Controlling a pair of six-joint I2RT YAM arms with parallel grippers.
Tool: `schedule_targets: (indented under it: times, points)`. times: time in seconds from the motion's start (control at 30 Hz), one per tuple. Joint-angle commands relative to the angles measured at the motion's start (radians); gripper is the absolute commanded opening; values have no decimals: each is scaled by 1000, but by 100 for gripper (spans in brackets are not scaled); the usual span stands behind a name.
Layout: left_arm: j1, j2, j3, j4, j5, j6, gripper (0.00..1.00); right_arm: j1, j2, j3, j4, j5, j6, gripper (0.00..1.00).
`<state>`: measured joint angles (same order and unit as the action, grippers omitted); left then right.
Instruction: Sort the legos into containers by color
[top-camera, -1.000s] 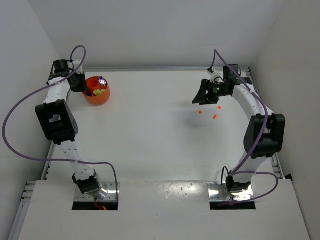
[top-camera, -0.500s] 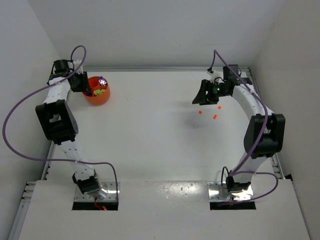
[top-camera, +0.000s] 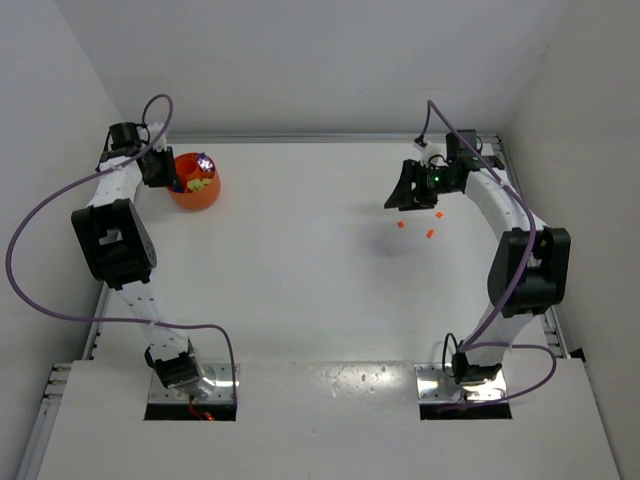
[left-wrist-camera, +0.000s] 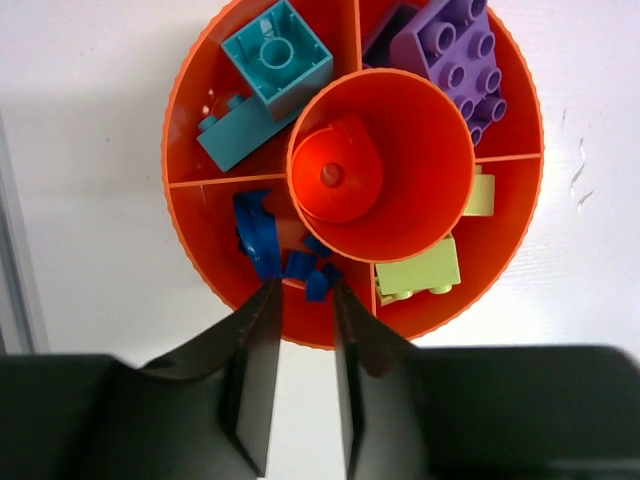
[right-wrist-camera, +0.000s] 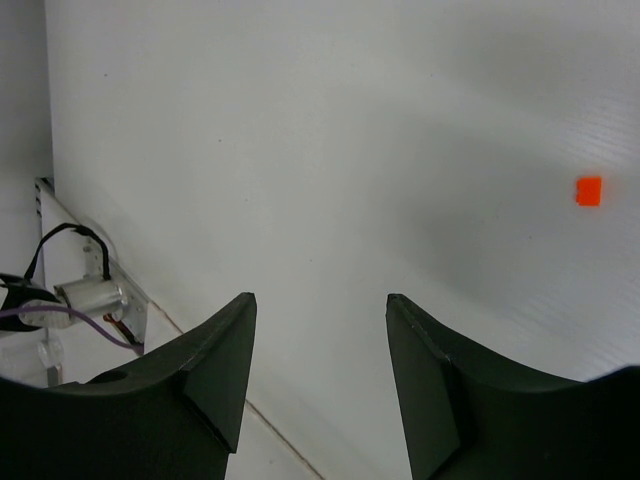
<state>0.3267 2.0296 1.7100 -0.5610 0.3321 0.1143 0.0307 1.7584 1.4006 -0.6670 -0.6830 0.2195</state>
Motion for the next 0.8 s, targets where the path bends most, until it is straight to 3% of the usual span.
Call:
schedule_targets:
  times: [0.0,0.07,0.17,0.37,0.63,0.67,0.7,0.73,0.77]
  points:
    - [-6,-52,-3,15,-15,-51,33,6,-30,-2,17,-20,-17,56]
    - [4,-52,-12,15,-15,-67,43,6,-30,-2,17,-44,-28,56]
    - [5,-72,-24,15,24,-67,49,15,-30,-2,17,-76,-28,56]
    - [14,-114,-41,35,54,-88,50,61,-30,-11,27,-156,-38,57]
    - [38,-253,-53,102,185,-82,50,92,-74,-11,18,-6,-86,56]
    - [38,-272,-53,102,235,-68,53,92,-74,-11,18,23,-97,54]
    - [38,-293,-64,102,255,-58,82,92,-74,-21,18,84,-97,54]
    - [26,-316,-75,102,280,-20,99,92,-86,-22,18,112,-121,53]
    - [15,-365,-85,83,332,13,100,92,-86,-32,18,143,-134,51]
